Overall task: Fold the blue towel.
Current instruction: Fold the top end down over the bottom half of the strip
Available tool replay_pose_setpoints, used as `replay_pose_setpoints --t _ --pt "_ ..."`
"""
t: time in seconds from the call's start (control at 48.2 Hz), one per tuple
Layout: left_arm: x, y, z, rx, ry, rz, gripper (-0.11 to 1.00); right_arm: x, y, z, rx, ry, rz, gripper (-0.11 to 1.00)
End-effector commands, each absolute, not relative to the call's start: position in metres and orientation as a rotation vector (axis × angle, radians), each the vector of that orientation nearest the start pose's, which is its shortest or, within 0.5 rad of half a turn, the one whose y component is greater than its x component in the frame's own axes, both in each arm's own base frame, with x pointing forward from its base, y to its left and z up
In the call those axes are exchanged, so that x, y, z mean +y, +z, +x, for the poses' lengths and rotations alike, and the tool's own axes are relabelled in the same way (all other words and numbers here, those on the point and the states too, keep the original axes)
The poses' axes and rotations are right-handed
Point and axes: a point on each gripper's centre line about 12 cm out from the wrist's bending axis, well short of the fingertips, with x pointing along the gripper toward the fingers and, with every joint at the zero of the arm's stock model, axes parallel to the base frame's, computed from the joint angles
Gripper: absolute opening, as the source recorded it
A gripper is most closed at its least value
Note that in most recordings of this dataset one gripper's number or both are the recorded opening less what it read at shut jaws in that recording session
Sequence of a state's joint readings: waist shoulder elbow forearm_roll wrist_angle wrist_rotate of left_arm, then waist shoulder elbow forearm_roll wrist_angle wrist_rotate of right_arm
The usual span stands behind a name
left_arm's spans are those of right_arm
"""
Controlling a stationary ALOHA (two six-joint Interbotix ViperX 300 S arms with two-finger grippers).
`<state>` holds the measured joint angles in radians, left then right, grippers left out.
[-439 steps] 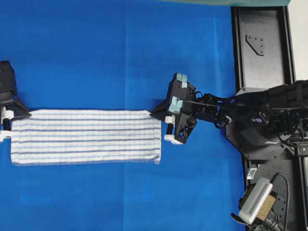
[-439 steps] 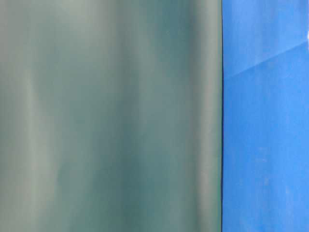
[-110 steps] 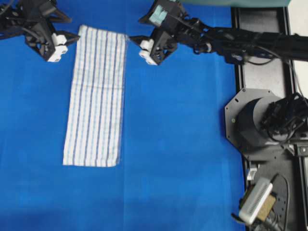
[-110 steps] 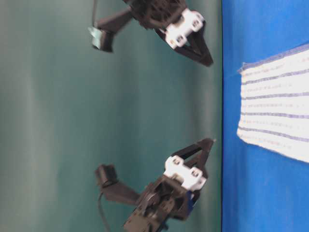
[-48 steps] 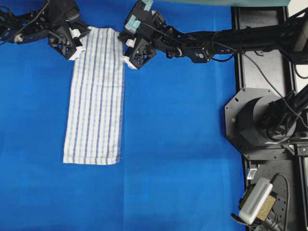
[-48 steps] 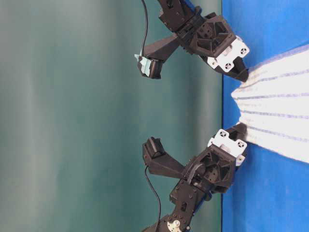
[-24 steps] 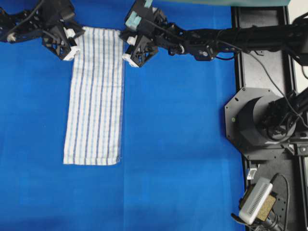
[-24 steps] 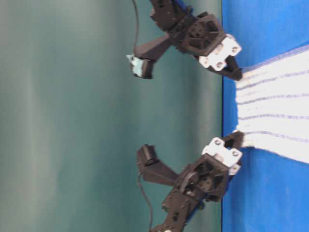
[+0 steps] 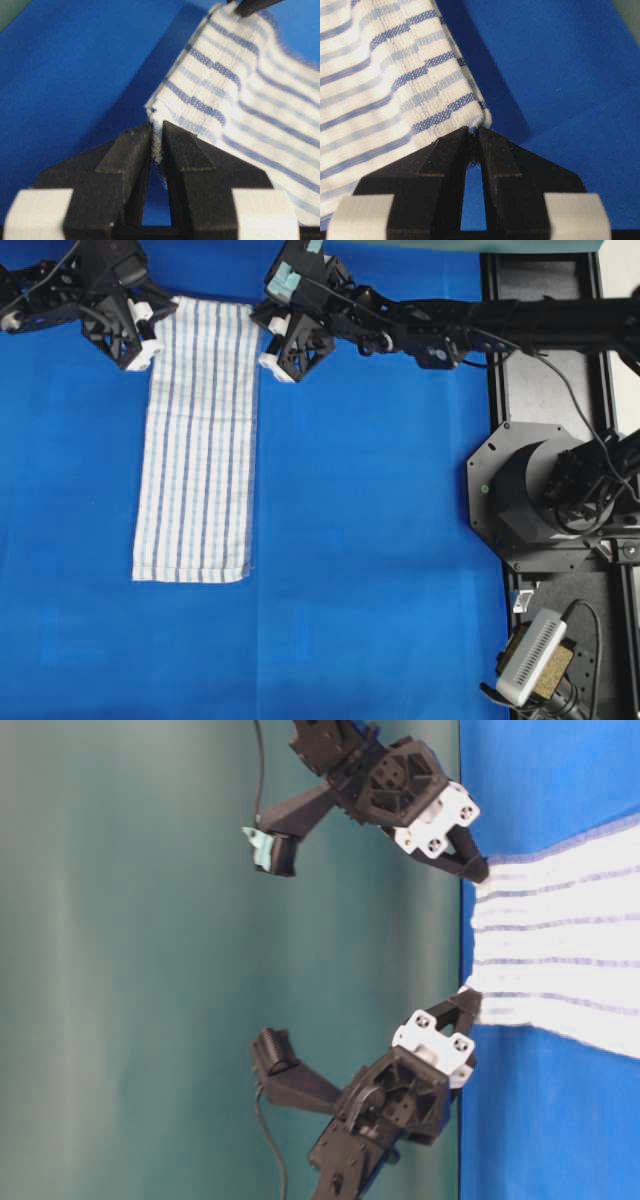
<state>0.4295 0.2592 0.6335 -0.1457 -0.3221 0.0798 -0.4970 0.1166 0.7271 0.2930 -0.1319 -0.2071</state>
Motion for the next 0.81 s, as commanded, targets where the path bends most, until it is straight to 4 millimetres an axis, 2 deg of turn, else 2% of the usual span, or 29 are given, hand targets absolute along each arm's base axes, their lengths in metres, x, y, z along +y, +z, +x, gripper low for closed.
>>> replay_pose_setpoints --t 0.0,0.208,0.415,0.789 --pt "0.165 0.128 0.386 0.506 0.441 -0.146 0.07 -0.173 0.137 0.337 0.650 -0.509 0.236 0.19" --pt "0.113 0.132 0.382 0.521 0.335 -0.143 0.07 -0.129 0.146 0.336 0.646 -0.427 0.262 0.19" --pt "0.057 0.131 0.379 0.531 0.229 -0.210 0.07 -0.086 0.141 0.331 0.664 -0.359 0.315 0.19" --pt "-0.021 0.125 0.373 0.572 0.067 -0.275 0.07 -0.013 0.137 0.338 0.678 -0.225 0.372 0.19"
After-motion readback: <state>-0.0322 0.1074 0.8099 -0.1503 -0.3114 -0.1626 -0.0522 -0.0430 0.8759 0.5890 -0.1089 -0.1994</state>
